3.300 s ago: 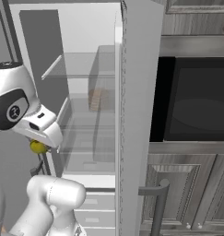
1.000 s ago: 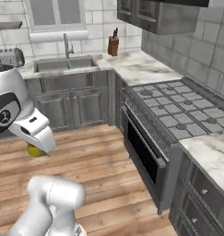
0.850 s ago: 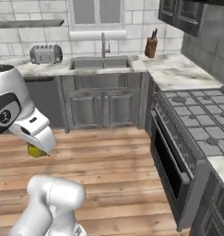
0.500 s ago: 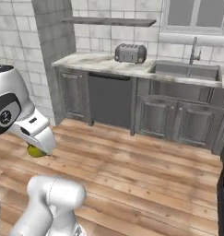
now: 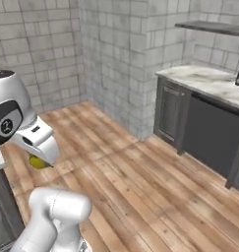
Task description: Pick up the tangerine and pear from the fridge and place one fruit on each plate on the dining counter.
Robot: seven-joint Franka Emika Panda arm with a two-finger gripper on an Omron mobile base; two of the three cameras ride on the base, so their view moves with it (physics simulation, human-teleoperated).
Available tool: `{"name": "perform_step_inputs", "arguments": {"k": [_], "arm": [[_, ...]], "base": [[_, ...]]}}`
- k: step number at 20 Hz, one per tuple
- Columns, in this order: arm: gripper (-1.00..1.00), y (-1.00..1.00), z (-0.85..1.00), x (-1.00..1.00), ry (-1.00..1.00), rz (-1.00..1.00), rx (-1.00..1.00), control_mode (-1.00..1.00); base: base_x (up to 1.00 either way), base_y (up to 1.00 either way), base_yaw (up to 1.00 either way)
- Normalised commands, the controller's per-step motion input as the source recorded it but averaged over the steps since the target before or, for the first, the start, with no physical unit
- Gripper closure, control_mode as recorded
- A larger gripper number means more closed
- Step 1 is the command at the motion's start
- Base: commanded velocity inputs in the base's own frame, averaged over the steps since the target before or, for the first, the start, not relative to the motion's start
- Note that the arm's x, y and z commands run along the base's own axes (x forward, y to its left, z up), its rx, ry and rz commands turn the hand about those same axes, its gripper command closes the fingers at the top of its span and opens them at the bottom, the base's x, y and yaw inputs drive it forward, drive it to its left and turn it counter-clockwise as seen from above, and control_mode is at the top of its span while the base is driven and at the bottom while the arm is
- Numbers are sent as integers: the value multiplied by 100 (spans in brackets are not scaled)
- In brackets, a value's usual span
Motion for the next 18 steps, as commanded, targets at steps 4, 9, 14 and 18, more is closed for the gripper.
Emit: {"name": "perform_step_inputs", "arguments": {"k": [4,9,14,18], "arm": [[100,0,0,0,0,0,0,100],[100,0,0,0,0,0,0,100],[100,0,0,0,0,0,0,100],[100,0,0,0,0,0,0,100]], "base": [[100,-8,69],[100,-13,71],[96,-22,71],[87,-29,73]]}}
